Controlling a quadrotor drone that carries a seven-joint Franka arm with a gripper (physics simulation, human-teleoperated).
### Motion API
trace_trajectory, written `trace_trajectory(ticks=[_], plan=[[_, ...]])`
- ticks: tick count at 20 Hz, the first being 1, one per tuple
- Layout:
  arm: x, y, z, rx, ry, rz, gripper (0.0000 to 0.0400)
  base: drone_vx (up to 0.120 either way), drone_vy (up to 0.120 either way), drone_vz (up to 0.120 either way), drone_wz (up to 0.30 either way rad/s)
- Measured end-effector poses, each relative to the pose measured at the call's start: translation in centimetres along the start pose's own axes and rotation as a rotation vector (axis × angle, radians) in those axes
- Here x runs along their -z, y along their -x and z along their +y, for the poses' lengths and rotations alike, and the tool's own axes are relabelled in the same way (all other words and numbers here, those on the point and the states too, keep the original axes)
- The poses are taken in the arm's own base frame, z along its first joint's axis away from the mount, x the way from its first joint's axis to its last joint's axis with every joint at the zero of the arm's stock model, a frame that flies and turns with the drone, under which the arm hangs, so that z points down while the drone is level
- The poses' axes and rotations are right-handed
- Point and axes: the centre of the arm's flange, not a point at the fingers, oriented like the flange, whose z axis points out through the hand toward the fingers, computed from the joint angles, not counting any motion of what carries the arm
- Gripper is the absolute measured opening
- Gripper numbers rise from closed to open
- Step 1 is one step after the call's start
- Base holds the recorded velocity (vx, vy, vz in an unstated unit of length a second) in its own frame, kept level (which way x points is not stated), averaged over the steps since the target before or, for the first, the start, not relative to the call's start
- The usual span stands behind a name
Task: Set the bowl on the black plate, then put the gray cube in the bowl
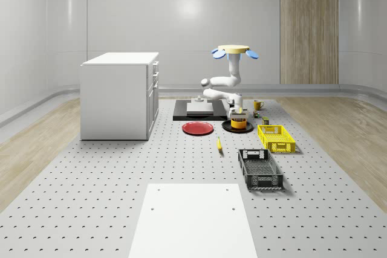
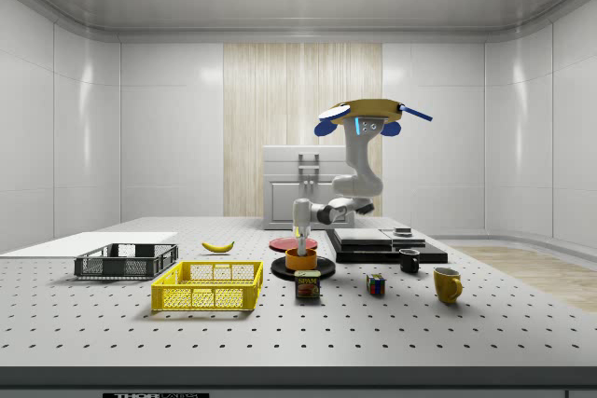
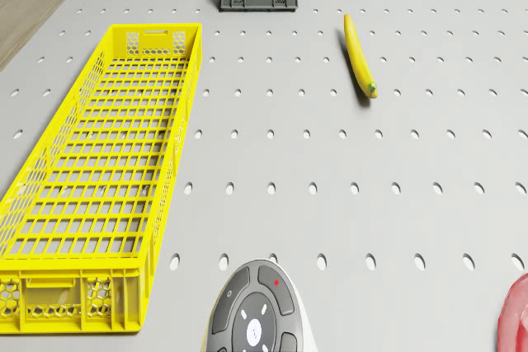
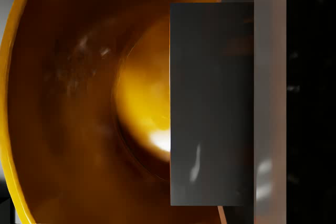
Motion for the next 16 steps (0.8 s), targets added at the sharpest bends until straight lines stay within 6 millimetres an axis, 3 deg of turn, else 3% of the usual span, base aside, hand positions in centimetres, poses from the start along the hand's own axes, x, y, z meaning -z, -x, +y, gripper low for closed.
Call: trace_trajectory(ticks=[1,4,7,16], plan=[[-0.2,0.0,0.0,0.000,0.000,0.000,0.0250,0.000,0.000,0.000,0.000],[-0.5,-0.1,-0.2,0.000,0.000,0.000,0.0323,0.000,0.000,0.000,0.000],[0.1,-0.2,-0.2,0.000,0.000,0.000,0.0364,0.000,0.000,0.000,0.000],[2.1,-0.2,-0.3,0.000,0.000,0.000,0.0396,0.000,0.000,0.000,0.000]])
